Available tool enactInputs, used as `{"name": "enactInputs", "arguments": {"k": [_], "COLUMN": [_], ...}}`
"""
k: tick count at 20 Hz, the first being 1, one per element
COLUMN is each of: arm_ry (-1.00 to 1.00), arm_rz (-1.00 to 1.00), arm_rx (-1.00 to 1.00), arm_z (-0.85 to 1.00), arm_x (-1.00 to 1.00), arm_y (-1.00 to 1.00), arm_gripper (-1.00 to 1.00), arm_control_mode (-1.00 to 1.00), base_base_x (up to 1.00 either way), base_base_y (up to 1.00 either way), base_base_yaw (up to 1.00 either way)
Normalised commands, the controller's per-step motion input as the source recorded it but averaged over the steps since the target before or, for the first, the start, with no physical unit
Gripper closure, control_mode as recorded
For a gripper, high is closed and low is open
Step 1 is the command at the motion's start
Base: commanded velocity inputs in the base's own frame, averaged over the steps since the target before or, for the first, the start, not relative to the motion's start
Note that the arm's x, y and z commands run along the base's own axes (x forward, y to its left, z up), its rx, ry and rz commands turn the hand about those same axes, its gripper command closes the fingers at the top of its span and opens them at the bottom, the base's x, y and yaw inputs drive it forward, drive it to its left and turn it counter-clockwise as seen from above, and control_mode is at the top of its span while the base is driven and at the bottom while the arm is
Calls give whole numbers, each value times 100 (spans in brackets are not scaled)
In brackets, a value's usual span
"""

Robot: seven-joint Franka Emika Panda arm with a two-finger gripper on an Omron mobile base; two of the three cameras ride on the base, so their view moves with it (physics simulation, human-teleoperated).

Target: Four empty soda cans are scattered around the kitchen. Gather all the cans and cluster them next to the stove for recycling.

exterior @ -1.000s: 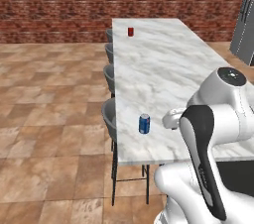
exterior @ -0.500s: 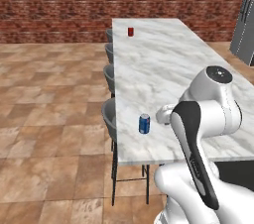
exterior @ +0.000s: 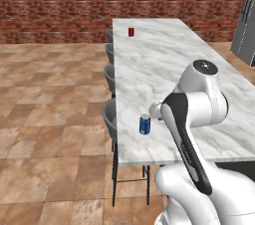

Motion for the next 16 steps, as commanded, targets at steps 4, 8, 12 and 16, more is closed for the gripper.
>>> {"name": "enactInputs", "arguments": {"k": [4, 8, 12, 16], "arm_ry": [2, 0, 0, 0], "arm_rz": [0, 0, 0, 0], "arm_rx": [0, 0, 0, 0], "arm_z": [-12, -15, -25, -21], "arm_x": [15, 4, 5, 7], "arm_y": [0, 0, 0, 0], "arm_gripper": [-100, -100, -100, -100], "arm_control_mode": [-100, -100, -100, -100], "base_base_x": [0, 0, 0, 0], "base_base_y": [0, 0, 0, 0], "base_base_yaw": [0, 0, 0, 0]}}
